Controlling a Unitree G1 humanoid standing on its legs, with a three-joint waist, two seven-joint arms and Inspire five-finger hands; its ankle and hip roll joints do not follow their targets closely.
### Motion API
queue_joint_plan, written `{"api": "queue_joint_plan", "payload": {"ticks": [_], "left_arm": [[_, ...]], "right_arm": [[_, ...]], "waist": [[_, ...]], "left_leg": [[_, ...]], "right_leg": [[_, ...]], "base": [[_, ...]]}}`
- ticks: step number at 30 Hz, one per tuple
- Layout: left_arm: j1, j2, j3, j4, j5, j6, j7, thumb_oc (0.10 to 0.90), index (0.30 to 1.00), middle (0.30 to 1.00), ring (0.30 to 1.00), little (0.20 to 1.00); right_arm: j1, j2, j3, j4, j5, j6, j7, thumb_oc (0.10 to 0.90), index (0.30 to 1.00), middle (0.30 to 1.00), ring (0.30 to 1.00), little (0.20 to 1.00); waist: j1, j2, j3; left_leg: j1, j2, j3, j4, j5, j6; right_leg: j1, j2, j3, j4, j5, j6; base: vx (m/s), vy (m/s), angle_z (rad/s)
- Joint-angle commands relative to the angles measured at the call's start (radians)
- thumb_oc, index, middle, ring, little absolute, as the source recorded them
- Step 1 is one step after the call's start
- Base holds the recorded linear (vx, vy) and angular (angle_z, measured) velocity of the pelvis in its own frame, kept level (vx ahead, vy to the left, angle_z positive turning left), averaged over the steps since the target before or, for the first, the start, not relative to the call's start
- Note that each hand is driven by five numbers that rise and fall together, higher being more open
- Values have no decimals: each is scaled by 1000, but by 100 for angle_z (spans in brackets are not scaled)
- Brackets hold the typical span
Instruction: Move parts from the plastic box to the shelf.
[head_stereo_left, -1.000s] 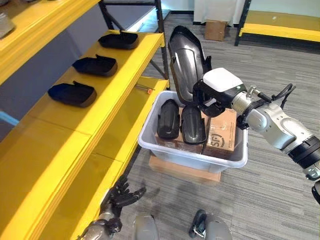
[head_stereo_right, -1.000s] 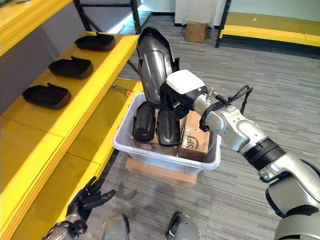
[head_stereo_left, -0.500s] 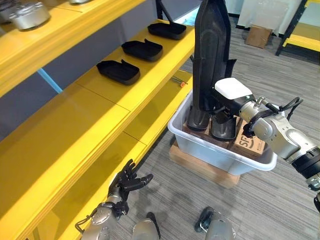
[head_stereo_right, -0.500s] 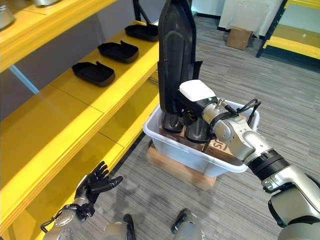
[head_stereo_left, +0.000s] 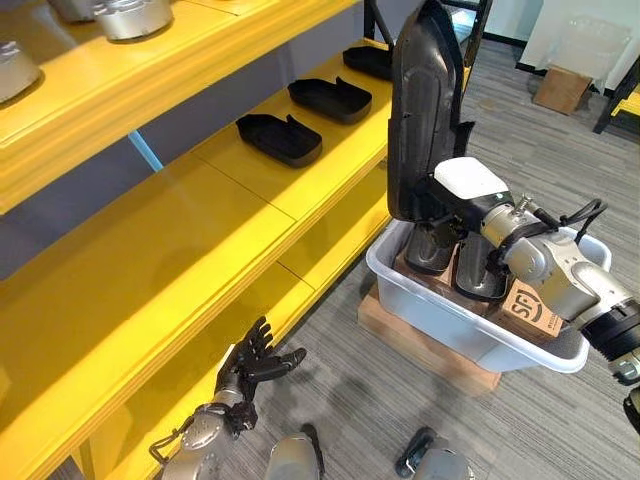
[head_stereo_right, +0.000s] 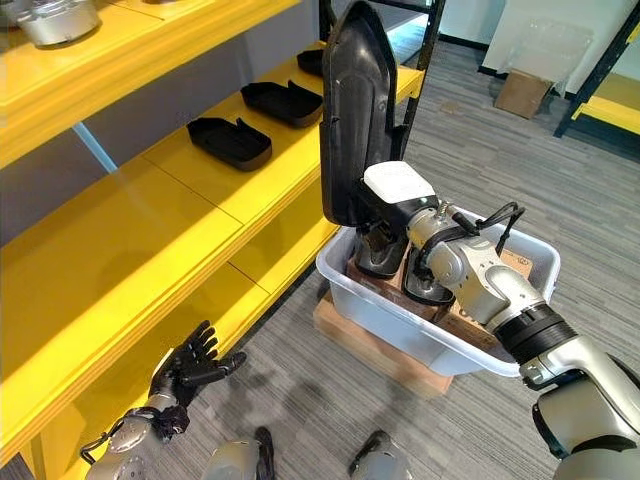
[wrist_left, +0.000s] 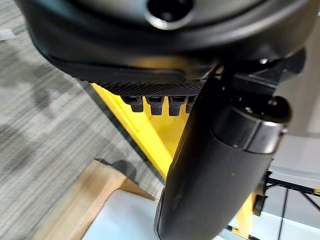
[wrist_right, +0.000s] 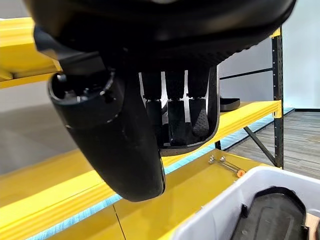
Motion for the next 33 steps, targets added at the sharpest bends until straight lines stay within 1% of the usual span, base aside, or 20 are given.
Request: {"api": "queue_joint_plan", "payload": {"ticks": [1,2,3,4,5,6,7,8,9,11,12,13,14,15,16,18,21,26,32,33], "left_arm": [[11,95,19,-134,38,-87,-16,900,1000,1000,1000,1000],[8,100,12,-131,51,-88,-15,900,1000,1000,1000,1000],[4,106,12,-127,55,-85,-13,900,1000,1000,1000,1000],[5,107,14,-127,61,-85,-12,900,1000,1000,1000,1000],[1,107,13,-121,68,-88,-9,900,1000,1000,1000,1000],[1,107,13,-121,68,-88,-9,900,1000,1000,1000,1000],[-4,106,16,-114,66,-89,-7,900,1000,1000,1000,1000],[-21,102,20,-103,69,-92,-2,900,1000,1000,1000,1000],[-25,100,23,-101,72,-95,-1,900,1000,1000,1000,1000],[-40,94,23,-86,74,-97,2,900,1000,1000,1000,1000],[-43,89,25,-93,75,-99,5,900,1000,1000,1000,1000],[-45,82,25,-90,74,-100,10,900,1000,1000,1000,1000],[-42,76,32,-84,71,-98,10,900,1000,1000,1000,1000],[-37,69,30,-80,77,-100,7,900,1000,1000,1000,1000],[-32,66,30,-80,79,-97,6,900,1000,1000,1000,1000],[-15,67,36,-87,78,-98,0,900,1000,1000,1000,1000],[-7,64,33,-83,81,-96,-6,900,1000,1000,1000,1000],[-13,60,23,-82,78,-96,0,900,1000,1000,1000,1000],[1,53,28,-92,73,-96,6,900,1000,1000,1000,1000],[5,52,33,-93,69,-98,10,900,1000,1000,1000,1000]], "right_arm": [[-79,36,-87,-58,-27,-26,-63,400,300,300,300,300],[-70,42,-87,-48,-29,-24,-69,400,300,300,300,300],[-66,46,-83,-51,-31,-23,-64,400,300,300,300,300],[-60,41,-86,-54,-33,-23,-60,400,300,300,300,300],[-47,36,-96,-62,-30,-26,-59,400,300,300,300,300],[-46,36,-97,-63,-30,-26,-58,400,300,300,300,300],[-36,33,-103,-69,-25,-26,-53,400,300,300,300,300],[-35,29,-107,-76,-7,-29,-48,400,300,300,300,300],[-33,29,-111,-79,0,-33,-50,400,300,300,300,300],[-41,20,-116,-82,6,-32,-49,400,300,300,300,300],[-49,22,-113,-79,5,-33,-48,400,300,300,300,300],[-50,23,-113,-79,3,-33,-50,400,300,300,300,300],[-29,18,-126,-96,1,-35,-47,400,300,300,300,300],[-18,26,-133,-93,1,-34,-39,400,300,300,300,300],[-20,24,-132,-100,7,-37,-34,400,300,300,300,300],[-31,18,-133,-102,26,-43,-25,400,300,300,300,300],[-48,14,-129,-90,46,-52,-31,400,300,300,300,300],[-61,19,-118,-82,53,-56,-29,400,300,300,300,300],[-87,21,-98,-74,56,-59,-22,400,300,300,300,300],[-118,23,-79,-58,58,-61,-23,400,300,300,300,300]], "waist": [[16,-45,-100],[10,-45,-100],[-3,-36,-100],[-11,-33,-102],[-35,-30,-97],[-30,-31,-100],[-40,-28,-99],[-66,-34,-90],[-78,-43,-83],[-94,-62,-75],[-94,-66,-71],[-92,-76,-68],[-91,-86,-76],[-90,-98,-82],[-87,-101,-91],[-79,-108,-104],[-71,-110,-116],[-67,-122,-127],[-60,-124,-140],[-54,-126,-149]], "left_leg": [[22,-108,-56,24,-135,101],[25,-138,-68,31,-144,119],[33,-144,-79,23,-142,130],[44,-144,-82,11,-144,132],[52,-147,-86,-13,-112,138],[50,-145,-82,-15,-111,136],[66,-147,-95,-33,-106,130],[85,-162,-138,-46,-104,116],[88,-167,-160,-43,-109,109],[89,-175,-196,-42,-112,94],[92,-174,-205,-36,-121,89],[94,-174,-208,-26,-128,81],[93,-174,-219,-22,-134,70],[95,-173,-223,-19,-139,66],[98,-163,-232,-22,-139,58],[104,-134,-238,-28,-135,43],[113,-105,-252,-45,-132,30],[145,-72,-267,-92,-121,13],[183,-54,-275,-138,-112,4],[194,-45,-280,-154,-107,-3]], "right_leg": [[95,-149,182,29,264,140],[86,-160,232,59,313,145],[63,-141,270,100,300,127],[18,-102,324,126,258,113],[-37,-37,369,113,220,74],[-45,-35,375,117,218,71],[-91,16,424,100,188,65],[-132,86,490,0,152,64],[-147,114,528,-53,162,72],[-173,137,591,-132,204,97],[-183,133,587,-160,224,109],[-184,127,577,-183,231,115],[-155,127,572,-234,207,113],[-126,126,566,-239,225,116],[-108,137,568,-246,211,117],[-90,156,547,-244,194,112],[-81,160,509,-226,165,111],[-74,170,491,-200,136,111],[-69,178,480,-175,117,109],[-67,181,476,-167,110,109]], "base": [[121,334,74],[103,310,95],[95,216,79],[36,158,64],[13,65,59],[33,41,41],[174,-44,44],[207,-96,27],[194,-153,33],[92,-164,79],[93,-154,141],[118,-153,133],[137,-175,46],[140,-184,31],[160,-200,36],[141,-197,41],[93,-135,23],[66,-95,10],[52,-46,5],[36,-46,1]]}}
